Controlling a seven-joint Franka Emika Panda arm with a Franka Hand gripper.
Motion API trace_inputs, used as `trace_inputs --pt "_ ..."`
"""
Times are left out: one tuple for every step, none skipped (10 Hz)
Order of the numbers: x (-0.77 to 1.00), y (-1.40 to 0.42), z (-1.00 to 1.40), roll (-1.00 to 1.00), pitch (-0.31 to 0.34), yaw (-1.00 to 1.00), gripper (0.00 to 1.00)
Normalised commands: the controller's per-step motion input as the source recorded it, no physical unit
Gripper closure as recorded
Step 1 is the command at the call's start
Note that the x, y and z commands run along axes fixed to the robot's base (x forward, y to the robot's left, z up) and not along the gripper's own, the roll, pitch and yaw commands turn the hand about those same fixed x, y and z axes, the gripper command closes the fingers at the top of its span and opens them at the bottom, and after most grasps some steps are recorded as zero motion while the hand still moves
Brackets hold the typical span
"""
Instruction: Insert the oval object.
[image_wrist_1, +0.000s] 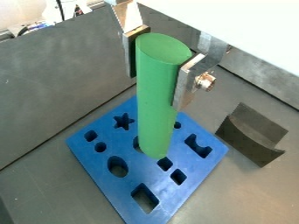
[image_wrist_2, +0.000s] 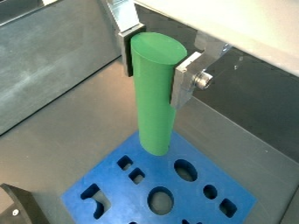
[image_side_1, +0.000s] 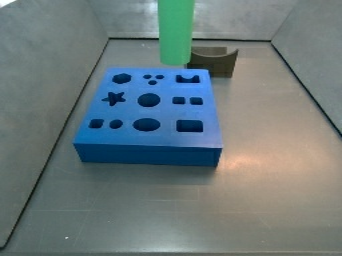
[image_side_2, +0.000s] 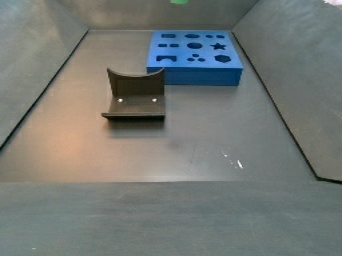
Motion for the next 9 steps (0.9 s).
trace_inputs --pt "-0.19 0.0 0.0 -0.02 -0.119 -0.04 1.0" --pt "-0.36 -0.07 -0.38 -0.01 -0.044 -0.05 1.0" --pt "-0.49 -0.16 -0.94 -0.13 0.0 -0.26 1.0" --pt "-0.46 -0.18 -0.93 -0.13 0.0 -0.21 1.0" --pt "-0.34 -0.25 -0.93 -0.11 0.0 -0.1 1.0" --pt "-0.27 -0.27 -0.98 -0.08 0.0 -0.04 1.0" --pt "-0.15 -0.34 -0.94 -0.08 0.0 -0.15 1.0" --pt "0.22 -0.24 -0.41 0.0 0.031 -0.28 1.0" --pt "0.39 -0.09 -0.18 0.0 0.126 -0.27 1.0"
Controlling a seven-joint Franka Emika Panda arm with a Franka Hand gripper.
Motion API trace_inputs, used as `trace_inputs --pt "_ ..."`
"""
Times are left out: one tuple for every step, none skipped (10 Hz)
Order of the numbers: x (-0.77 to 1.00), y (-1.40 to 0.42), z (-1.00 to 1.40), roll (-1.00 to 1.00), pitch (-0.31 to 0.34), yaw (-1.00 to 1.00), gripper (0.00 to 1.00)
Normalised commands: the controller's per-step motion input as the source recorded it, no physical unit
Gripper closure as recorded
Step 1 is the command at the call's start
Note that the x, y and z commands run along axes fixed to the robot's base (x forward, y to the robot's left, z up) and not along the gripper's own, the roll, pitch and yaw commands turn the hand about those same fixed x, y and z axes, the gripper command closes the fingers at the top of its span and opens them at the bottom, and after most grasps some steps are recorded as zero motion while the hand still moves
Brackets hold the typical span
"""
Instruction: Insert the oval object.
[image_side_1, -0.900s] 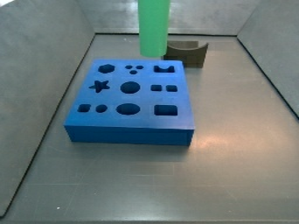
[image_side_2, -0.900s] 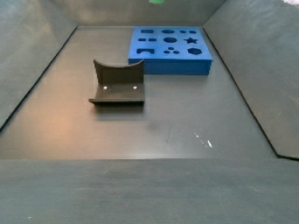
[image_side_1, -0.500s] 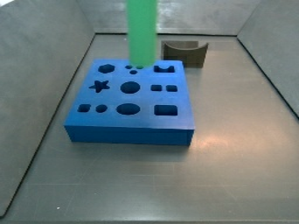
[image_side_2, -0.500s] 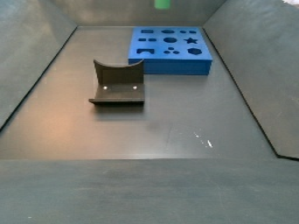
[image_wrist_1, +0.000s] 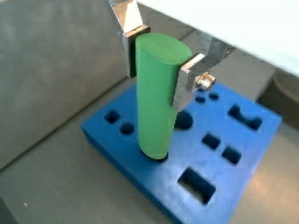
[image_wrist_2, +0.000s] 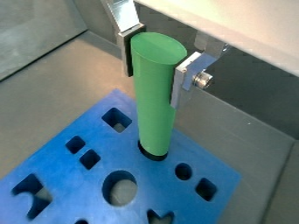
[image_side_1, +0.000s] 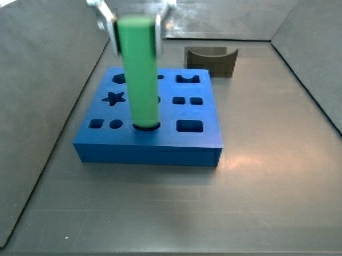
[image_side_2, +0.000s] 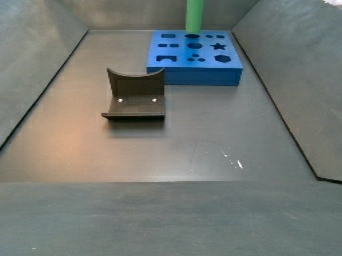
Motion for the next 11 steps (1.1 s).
trace_inputs --pt "0.22 0.0 -0.1 0.02 0.147 -0.16 1.0" --pt "0.06 0.0 -0.07 0.01 0.101 -0.07 1.0" --pt "0.0 0.1 -0.11 0.0 0.087 -0.13 1.0" --pt "-0.22 0.12 -0.09 0.0 0.037 -0.09 1.0" --pt "-0.25 0.07 -0.07 0.0 0.0 0.0 1.0" --pt "-0.22 0.02 -0.09 -0.01 0.0 0.0 1.0" --pt "-0.29 0.01 -0.1 -0.02 0.0 -0.03 1.0" --pt "-0.07 0.0 -0.2 -0.05 0.0 -0.06 1.0" --pt "0.2 -0.01 -0.31 -0.09 0.014 -0.16 1.0" --pt "0.36 0.0 -0.38 -0.06 0.049 -0.22 1.0" --pt "0.32 0.0 -0.35 -0.05 0.053 -0.23 1.0"
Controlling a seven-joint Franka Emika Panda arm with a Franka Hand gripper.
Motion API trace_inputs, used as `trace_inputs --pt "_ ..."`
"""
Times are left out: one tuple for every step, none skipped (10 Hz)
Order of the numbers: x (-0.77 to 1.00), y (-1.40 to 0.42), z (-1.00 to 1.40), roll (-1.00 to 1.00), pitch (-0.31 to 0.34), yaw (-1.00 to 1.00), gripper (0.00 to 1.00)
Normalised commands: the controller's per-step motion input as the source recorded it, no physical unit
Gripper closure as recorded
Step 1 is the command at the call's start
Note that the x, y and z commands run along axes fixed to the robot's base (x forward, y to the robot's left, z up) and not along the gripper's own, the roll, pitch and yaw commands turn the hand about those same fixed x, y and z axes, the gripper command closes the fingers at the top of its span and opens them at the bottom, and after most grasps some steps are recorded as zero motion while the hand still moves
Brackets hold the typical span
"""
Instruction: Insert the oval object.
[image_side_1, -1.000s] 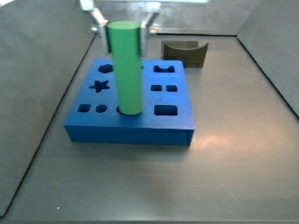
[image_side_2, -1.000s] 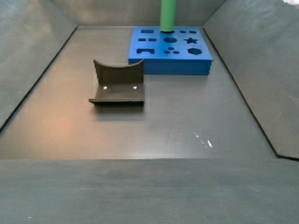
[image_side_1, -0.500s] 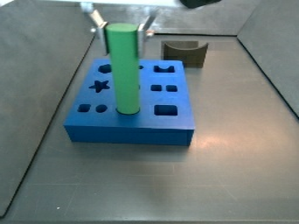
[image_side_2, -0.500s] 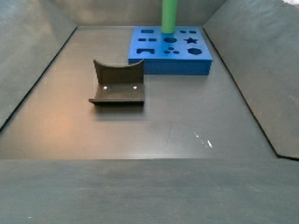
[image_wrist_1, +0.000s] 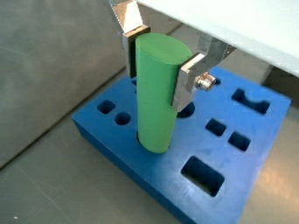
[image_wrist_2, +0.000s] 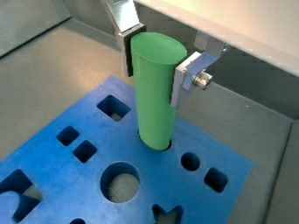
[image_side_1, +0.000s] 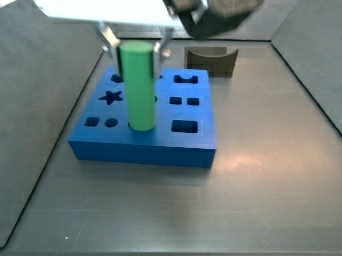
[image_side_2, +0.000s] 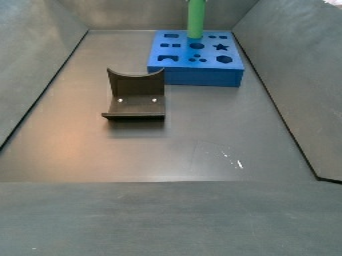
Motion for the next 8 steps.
trace_inputs --pt "0.28 0.0 -0.3 -0.05 0.061 -0.24 1.0" --pt "0.19 0.0 -0.25 -0.02 0.054 -0.2 1.0" --pt "0.09 0.0 -0.21 -0.02 0.024 -0.1 1.0" --pt "0.0 0.0 -0.23 -0.03 0.0 0.0 1.0" --pt "0.0 0.0 -0.25 -0.02 -0.003 0.0 1.0" --pt "-0.03 0.0 -0.08 -0.07 -0.043 0.0 1.0" --pt "0.0 0.0 0.0 0.0 0.0 0.0 1.0" --pt "0.0 0.0 0.0 0.0 0.0 0.0 1.0"
